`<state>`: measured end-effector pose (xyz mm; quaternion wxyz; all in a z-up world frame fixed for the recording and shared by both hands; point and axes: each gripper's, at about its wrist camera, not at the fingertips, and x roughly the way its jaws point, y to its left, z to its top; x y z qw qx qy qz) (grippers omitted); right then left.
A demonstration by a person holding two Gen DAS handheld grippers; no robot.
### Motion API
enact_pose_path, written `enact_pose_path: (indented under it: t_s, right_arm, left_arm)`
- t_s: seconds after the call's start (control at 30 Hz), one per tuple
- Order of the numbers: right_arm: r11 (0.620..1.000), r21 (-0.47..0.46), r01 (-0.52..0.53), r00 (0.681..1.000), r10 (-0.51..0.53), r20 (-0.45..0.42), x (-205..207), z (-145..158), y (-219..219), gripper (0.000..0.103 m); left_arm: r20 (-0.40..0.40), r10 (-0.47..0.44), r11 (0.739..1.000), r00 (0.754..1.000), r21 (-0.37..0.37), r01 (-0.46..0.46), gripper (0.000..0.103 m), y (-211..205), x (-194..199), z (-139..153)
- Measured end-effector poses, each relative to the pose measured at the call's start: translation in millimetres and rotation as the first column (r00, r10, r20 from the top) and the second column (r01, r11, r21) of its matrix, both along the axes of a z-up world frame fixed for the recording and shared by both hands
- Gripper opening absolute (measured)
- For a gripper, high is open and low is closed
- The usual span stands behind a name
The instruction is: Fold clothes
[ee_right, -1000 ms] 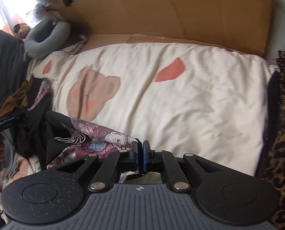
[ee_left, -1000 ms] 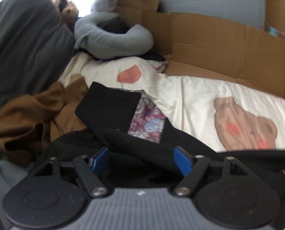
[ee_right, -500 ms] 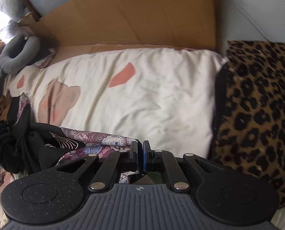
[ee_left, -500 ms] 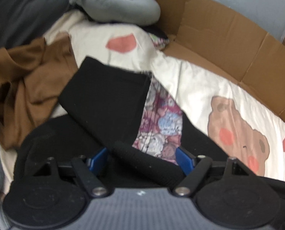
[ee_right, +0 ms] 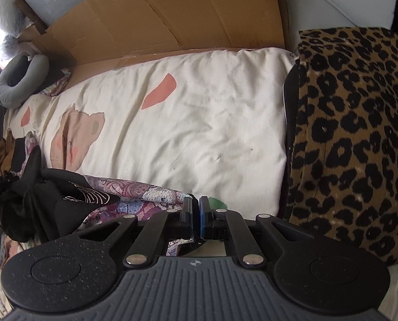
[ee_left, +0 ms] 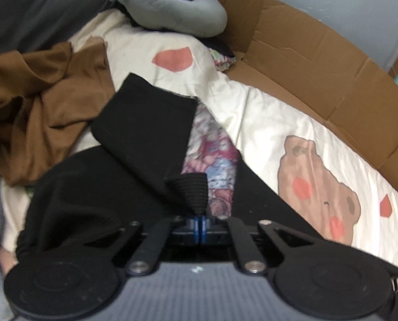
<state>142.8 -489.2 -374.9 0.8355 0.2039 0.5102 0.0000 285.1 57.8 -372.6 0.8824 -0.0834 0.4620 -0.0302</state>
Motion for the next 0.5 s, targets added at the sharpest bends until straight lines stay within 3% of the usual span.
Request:
enact_pose_path:
  t_s: [0.5]
  right_arm:
    - [1.000,0.027,-0.009,1.000,0.009,0.019,-49,26,25,0.003]
  left_arm:
    - [0.037,0.003,1.000,0.999,0.025,-0.004,0.002,26,-113,90]
